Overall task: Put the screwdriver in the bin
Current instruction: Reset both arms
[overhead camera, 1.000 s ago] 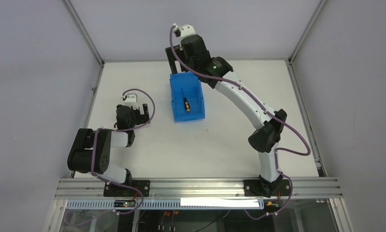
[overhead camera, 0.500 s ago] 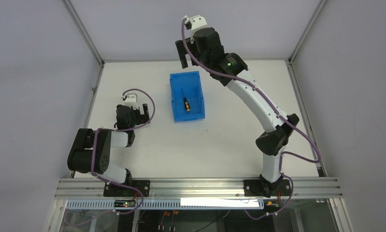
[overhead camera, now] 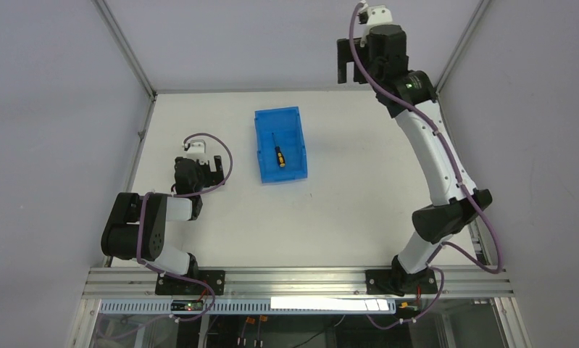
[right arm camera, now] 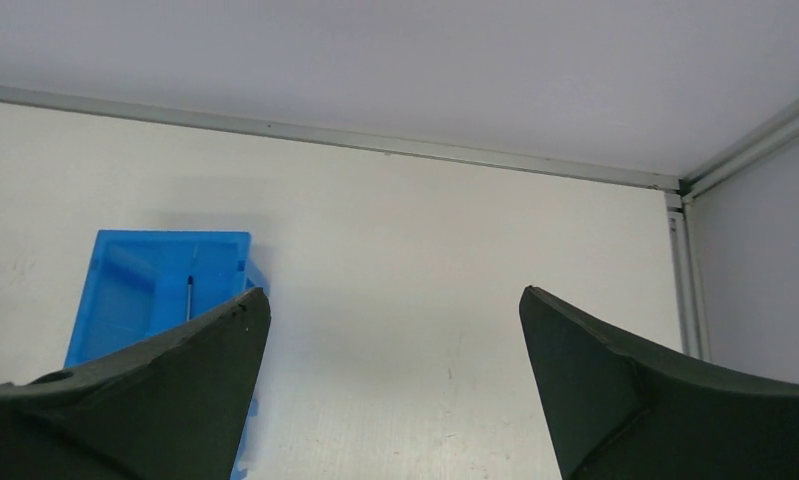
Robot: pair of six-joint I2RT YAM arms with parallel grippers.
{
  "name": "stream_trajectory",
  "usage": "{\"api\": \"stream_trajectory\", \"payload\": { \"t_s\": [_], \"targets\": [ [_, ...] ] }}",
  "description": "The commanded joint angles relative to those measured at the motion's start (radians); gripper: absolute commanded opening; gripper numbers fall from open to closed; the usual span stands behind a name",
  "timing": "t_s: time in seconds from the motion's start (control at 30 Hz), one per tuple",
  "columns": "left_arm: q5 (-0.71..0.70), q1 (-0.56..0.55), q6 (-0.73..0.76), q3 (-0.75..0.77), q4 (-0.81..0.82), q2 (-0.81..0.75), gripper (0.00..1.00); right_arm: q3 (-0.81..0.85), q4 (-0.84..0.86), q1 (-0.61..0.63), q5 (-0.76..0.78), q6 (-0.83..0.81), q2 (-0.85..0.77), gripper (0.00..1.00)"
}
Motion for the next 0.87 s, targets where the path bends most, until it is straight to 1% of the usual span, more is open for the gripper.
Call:
{"api": "stream_trajectory", "payload": {
  "t_s": [0.0, 0.23, 0.37, 0.47, 0.83],
  "targets": [
    [-0.001, 0.013, -0.007, 0.018, 0.027, -0.009, 1.0, -0.045, 0.028, -0.1, -0.062, -0.014, -0.118, 0.99],
    [-0.001, 0.013, -0.007, 0.018, 0.027, -0.009, 1.0, -0.055, 0.006, -0.315, -0.186, -0.006, -0.142, 0.99],
    [0.0, 0.013, -0.008, 0.018, 0.027, -0.01, 1.0, -0.058, 0.01, -0.402, -0.26, 0.007, -0.139, 0.99],
    [0.0, 0.013, -0.008, 0.018, 0.027, -0.009, 1.0, -0.051, -0.007, -0.427, -0.27, 0.003, -0.125, 0.99],
    [0.0, 0.014, -0.007, 0.018, 0.027, -0.01, 1.0, -0.071, 0.002, -0.433, -0.246, -0.006, -0.126, 0.99]
  ]
}}
